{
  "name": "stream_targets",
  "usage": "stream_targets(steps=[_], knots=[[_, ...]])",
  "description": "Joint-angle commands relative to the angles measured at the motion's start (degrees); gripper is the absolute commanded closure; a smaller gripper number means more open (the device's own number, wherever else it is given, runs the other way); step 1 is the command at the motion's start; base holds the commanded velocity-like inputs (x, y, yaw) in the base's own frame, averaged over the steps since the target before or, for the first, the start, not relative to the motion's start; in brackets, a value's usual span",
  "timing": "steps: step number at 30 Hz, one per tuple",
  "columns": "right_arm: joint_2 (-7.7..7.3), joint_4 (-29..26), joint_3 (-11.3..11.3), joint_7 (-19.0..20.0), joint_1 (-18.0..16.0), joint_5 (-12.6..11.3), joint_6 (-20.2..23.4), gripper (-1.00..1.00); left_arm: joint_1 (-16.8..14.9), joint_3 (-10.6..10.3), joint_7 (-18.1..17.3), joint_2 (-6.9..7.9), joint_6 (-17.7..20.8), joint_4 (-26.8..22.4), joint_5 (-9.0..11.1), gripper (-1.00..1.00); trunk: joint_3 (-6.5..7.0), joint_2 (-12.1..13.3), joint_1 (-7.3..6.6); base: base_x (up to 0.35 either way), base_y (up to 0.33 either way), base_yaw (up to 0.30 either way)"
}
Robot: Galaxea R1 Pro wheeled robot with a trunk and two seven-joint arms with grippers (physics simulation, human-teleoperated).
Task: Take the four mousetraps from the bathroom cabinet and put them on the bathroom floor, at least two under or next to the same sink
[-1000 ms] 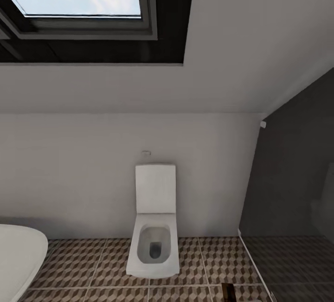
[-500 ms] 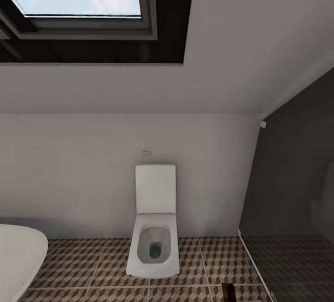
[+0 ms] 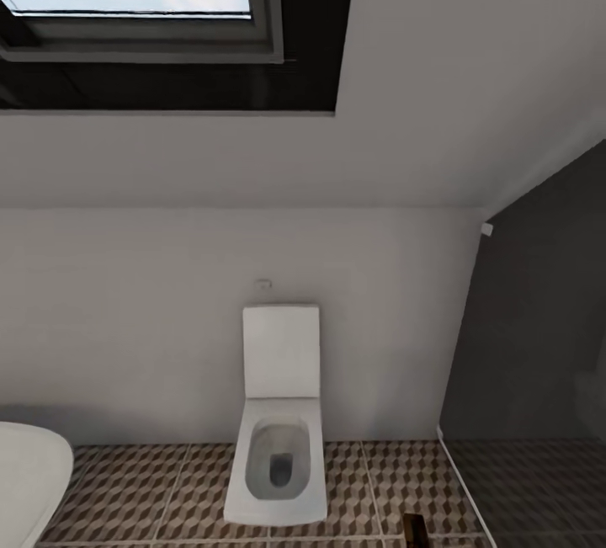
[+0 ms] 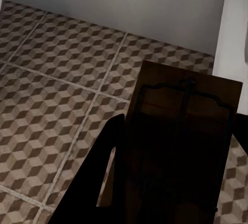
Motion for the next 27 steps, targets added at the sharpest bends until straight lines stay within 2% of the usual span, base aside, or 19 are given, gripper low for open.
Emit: stream_targets(steps=[1, 8, 27], knots=[[0.01, 0.2, 0.4, -0.4, -0.1, 0.2, -0.3, 1.0, 0.0, -0.4, 0.0, -0.03, -0.1, 0.1, 0.3, 1.0, -0.02, 0.0, 0.05, 0.323, 0.0, 0.0], [0.01, 0.2, 0.4, -0.4, -0.1, 0.2, -0.3, 1.0, 0.0, -0.4, 0.1, -0.12, -0.1, 0.1, 0.3, 1.0, -0.02, 0.0, 0.05, 0.244, 0.0, 0.0], [0.01, 0.2, 0.4, -0.4, -0.1, 0.2, -0.3, 1.0, 0.0, -0.4, 0.1, -0.18, -0.1, 0.1, 0.3, 1.0, -0.02, 0.0, 0.05, 0.01, 0.0, 0.04]])
